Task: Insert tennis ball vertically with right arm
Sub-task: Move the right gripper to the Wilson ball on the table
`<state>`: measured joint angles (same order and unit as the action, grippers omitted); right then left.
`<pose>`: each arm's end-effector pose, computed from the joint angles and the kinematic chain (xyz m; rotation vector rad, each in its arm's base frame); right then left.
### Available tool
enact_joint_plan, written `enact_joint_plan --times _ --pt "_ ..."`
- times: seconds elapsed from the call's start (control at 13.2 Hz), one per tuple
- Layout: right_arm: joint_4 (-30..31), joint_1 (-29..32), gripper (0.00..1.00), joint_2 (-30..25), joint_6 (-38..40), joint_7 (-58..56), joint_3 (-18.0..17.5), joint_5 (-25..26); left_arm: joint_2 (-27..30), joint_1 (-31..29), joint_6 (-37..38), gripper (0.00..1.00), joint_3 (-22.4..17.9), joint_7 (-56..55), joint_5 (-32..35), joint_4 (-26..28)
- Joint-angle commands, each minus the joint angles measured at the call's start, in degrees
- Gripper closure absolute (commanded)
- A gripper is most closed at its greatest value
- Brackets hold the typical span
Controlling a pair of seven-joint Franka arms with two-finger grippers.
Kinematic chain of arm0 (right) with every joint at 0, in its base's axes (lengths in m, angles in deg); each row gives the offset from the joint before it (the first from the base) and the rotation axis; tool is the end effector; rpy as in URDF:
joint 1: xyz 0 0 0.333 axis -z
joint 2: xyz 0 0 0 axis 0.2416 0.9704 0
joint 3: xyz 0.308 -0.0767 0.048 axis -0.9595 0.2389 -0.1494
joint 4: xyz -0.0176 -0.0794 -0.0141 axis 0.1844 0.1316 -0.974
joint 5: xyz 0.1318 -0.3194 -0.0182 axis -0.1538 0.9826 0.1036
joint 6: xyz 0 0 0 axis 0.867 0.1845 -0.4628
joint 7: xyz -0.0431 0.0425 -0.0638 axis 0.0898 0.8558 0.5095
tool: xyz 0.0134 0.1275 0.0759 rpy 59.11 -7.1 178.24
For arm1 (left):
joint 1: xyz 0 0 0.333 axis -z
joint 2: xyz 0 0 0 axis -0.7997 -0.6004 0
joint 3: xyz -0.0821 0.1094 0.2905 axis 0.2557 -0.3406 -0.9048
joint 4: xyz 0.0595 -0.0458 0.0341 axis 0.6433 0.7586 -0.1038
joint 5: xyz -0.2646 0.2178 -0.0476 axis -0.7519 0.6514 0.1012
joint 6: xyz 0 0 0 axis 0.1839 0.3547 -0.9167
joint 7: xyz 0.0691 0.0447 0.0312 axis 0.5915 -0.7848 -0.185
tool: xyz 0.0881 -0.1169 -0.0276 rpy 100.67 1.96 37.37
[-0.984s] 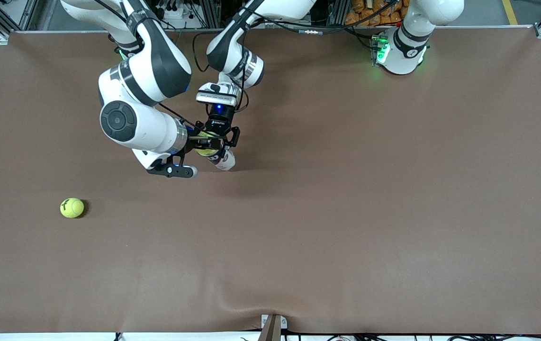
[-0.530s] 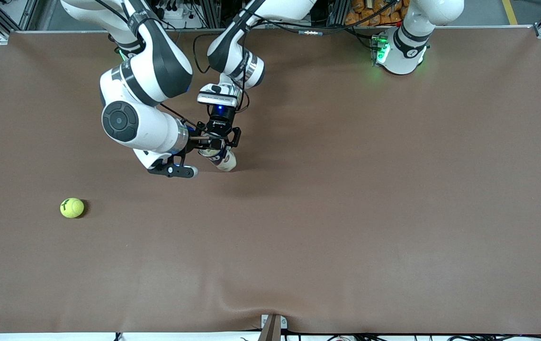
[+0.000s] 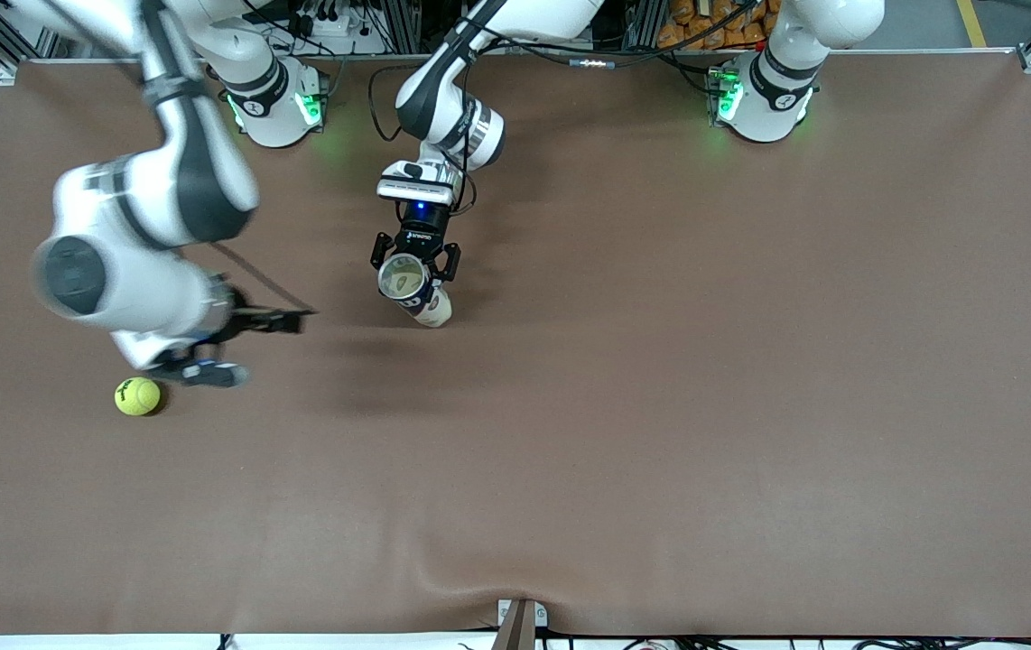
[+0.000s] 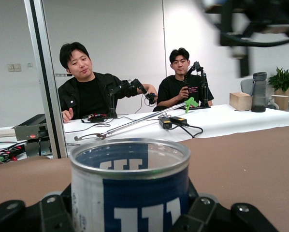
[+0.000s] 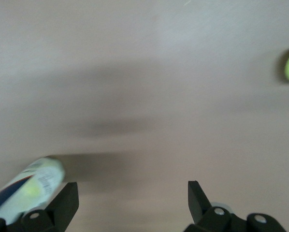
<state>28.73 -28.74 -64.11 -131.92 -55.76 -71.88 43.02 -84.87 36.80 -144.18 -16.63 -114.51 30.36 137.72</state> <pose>0.5660 0.0877 0.3896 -3.0685 0.1537 0.3038 0.3310 -0.6634 0.2009 2.1928 -0.2961 2.0635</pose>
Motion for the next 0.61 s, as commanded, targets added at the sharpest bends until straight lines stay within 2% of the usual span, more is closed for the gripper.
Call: enact_joint_plan --times 0.0,0.23,0.3,0.38,0.53 --pt "0.0 7.17 0.0 1.24 -2.26 -10.36 -1.08 1.76 -0.81 0.27 0.84 0.2 -0.37 -2.66 1.91 -0.31" --pt "-0.17 14.12 0.0 4.49 -8.39 -23.02 -1.08 2.91 -0.99 0.27 1.98 0.2 -0.29 -2.74 1.91 -0.4" --pt "-0.35 17.62 0.0 7.02 -12.94 -29.75 -1.17 2.82 -0.99 0.27 2.07 0.17 0.24 -2.74 1.91 -0.32" --pt "-0.35 19.48 0.0 8.88 -15.34 -33.22 -1.17 2.3 -1.07 0.19 2.07 0.13 0.24 -2.74 2.0 -0.31" --pt "-0.35 21.87 0.0 12.31 -20.0 -37.28 -1.34 1.85 -0.99 0.19 2.07 0.13 0.24 -2.74 2.0 -0.31"
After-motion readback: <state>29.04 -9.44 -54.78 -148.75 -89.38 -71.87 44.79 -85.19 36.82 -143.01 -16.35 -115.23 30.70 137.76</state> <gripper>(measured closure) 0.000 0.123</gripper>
